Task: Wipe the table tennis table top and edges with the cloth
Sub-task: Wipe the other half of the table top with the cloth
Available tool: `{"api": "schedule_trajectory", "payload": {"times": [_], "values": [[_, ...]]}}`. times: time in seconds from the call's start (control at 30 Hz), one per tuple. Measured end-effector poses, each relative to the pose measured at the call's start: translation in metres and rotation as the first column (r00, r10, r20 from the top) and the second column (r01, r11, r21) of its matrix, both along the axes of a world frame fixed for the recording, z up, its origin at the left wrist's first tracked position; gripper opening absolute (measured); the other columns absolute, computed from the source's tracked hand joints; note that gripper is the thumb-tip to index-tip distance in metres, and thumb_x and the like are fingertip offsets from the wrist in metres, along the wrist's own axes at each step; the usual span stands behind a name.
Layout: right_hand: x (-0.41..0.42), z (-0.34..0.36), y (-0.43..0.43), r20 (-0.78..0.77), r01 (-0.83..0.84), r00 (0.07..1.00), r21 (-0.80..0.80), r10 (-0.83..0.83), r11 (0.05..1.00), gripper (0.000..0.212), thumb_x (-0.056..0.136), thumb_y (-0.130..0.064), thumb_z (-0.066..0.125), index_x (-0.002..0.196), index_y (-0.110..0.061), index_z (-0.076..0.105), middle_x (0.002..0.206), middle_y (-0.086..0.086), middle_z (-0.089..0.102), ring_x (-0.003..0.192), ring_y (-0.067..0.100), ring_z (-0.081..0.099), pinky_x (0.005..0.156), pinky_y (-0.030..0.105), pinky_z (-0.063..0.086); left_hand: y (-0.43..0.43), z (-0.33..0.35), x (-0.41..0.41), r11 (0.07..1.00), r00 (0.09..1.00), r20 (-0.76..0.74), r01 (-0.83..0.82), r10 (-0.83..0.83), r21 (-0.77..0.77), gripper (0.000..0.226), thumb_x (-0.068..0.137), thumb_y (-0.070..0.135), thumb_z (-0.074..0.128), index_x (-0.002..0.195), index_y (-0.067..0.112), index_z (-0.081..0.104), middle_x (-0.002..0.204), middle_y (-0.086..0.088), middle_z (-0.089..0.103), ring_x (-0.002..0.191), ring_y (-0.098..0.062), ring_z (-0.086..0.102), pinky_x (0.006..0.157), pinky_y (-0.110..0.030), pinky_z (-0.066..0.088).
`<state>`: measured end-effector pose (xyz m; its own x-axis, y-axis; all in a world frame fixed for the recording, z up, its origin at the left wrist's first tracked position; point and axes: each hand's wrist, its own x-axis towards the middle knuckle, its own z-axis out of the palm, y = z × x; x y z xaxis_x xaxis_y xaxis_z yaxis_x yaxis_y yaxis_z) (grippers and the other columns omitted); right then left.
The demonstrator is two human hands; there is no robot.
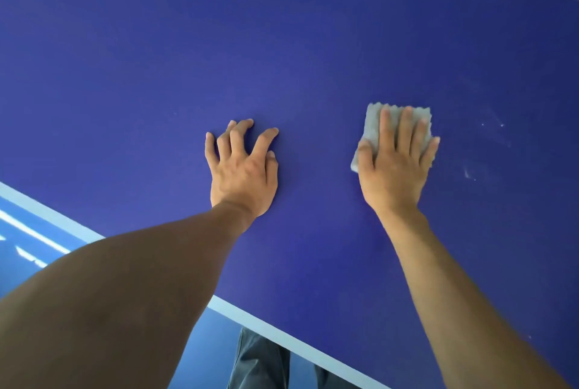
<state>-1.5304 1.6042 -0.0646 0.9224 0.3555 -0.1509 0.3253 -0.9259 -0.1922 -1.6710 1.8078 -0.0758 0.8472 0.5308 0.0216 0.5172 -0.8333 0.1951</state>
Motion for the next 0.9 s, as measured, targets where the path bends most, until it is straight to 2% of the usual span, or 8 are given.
{"api": "schedule_trajectory", "payload": {"times": [0.1, 0.23, 0.3, 0.47, 0.57, 0.67, 0.73, 0.9], "values": [[0.038, 0.000, 0.070, -0.042, 0.144, 0.989, 0.027, -0.143, 0.989, 0.064, 0.108, -0.044, 0.023, 0.168, -0.026, 0.012, 0.175, 0.010, 0.005, 0.161, 0.036, -0.002, 0.127, 0.063, -0.003, 0.001, -0.002, 0.000, 1.000, 1.000, -0.001, 0.000, 0.000, 0.004, 0.043, 0.102, 0.035, 0.036, 0.142, 0.034, 0.049, 0.149, -0.008, 0.041, 0.144, -0.035, 0.035, 0.124, -0.062, 0.014], [-0.023, 0.004, 0.098, 0.002, -0.353, 0.936, 0.054, 0.353, 0.934, 0.061, 0.109, -0.043, 0.022, 0.167, -0.028, 0.015, 0.175, 0.008, 0.010, 0.161, 0.036, 0.000, 0.128, 0.060, -0.001, 0.001, -0.001, 0.000, 1.000, 1.000, 0.006, 0.000, 0.000, -0.005, 0.042, 0.101, 0.033, 0.037, 0.140, 0.032, 0.051, 0.149, -0.009, 0.042, 0.142, -0.036, 0.037, 0.123, -0.062, 0.015], [-0.052, 0.004, 0.067, 0.002, -0.406, 0.914, 0.070, 0.407, 0.911, 0.061, 0.109, -0.045, 0.027, 0.167, -0.028, 0.019, 0.175, 0.007, 0.013, 0.162, 0.035, 0.003, 0.129, 0.059, 0.003, 0.000, 0.000, 0.000, 1.000, 1.000, -0.004, 0.002, -0.002, -0.013, 0.042, 0.101, 0.034, 0.037, 0.140, 0.031, 0.051, 0.149, -0.010, 0.042, 0.142, -0.037, 0.037, 0.123, -0.063, 0.015], [-0.077, 0.001, -0.070, -0.013, -0.124, 0.992, -0.056, 0.124, 0.991, 0.063, 0.108, -0.048, 0.029, 0.164, -0.019, 0.031, 0.172, 0.015, 0.022, 0.157, 0.043, 0.019, 0.124, 0.067, 0.016, 0.001, 0.002, -0.001, 1.000, 0.999, -0.048, 0.009, -0.009, -0.010, 0.043, 0.102, 0.034, 0.038, 0.143, 0.032, 0.049, 0.150, -0.011, 0.040, 0.144, -0.039, 0.036, 0.122, -0.064, 0.014], [-0.056, 0.010, -0.128, -0.087, 0.072, 0.993, -0.092, -0.080, 0.993, 0.066, 0.106, -0.047, 0.025, 0.164, -0.015, 0.024, 0.172, 0.016, 0.019, 0.158, 0.043, 0.016, 0.121, 0.071, 0.018, 0.002, 0.001, -0.001, 1.000, 0.999, -0.041, 0.012, -0.013, -0.008, 0.045, 0.101, 0.035, 0.037, 0.144, 0.031, 0.049, 0.150, -0.012, 0.040, 0.144, -0.040, 0.036, 0.123, -0.064, 0.013], [-0.004, 0.012, -0.122, -0.070, 0.396, 0.914, -0.060, -0.400, 0.916, 0.071, 0.103, -0.049, 0.020, 0.165, -0.015, 0.018, 0.172, 0.017, 0.015, 0.158, 0.041, 0.010, 0.122, 0.071, 0.012, 0.002, 0.002, 0.001, 1.000, 0.999, -0.048, 0.003, -0.004, -0.006, 0.046, 0.101, 0.035, 0.035, 0.144, 0.031, 0.049, 0.151, -0.013, 0.040, 0.143, -0.041, 0.034, 0.124, -0.062, 0.010], [0.033, 0.009, -0.088, -0.046, 0.472, 0.880, -0.034, -0.473, 0.881, 0.074, 0.102, -0.051, 0.025, 0.166, -0.012, 0.017, 0.172, 0.020, 0.014, 0.158, 0.043, 0.009, 0.122, 0.070, 0.009, 0.001, 0.003, 0.001, 1.000, 0.999, -0.041, -0.005, 0.005, -0.008, 0.046, 0.101, 0.035, 0.035, 0.144, 0.031, 0.050, 0.151, -0.013, 0.040, 0.143, -0.041, 0.034, 0.124, -0.060, 0.008], [0.032, 0.000, 0.008, -0.023, -0.059, 0.998, -0.024, 0.059, 0.998, 0.074, 0.106, -0.055, 0.026, 0.168, -0.019, 0.005, 0.175, 0.015, 0.000, 0.161, 0.036, -0.007, 0.127, 0.062, -0.006, -0.001, 0.002, 0.001, 1.000, 0.999, -0.030, -0.012, 0.012, 0.008, 0.045, 0.100, 0.034, 0.038, 0.143, 0.031, 0.051, 0.151, -0.014, 0.041, 0.143, -0.040, 0.033, 0.125, -0.059, 0.009]]}}
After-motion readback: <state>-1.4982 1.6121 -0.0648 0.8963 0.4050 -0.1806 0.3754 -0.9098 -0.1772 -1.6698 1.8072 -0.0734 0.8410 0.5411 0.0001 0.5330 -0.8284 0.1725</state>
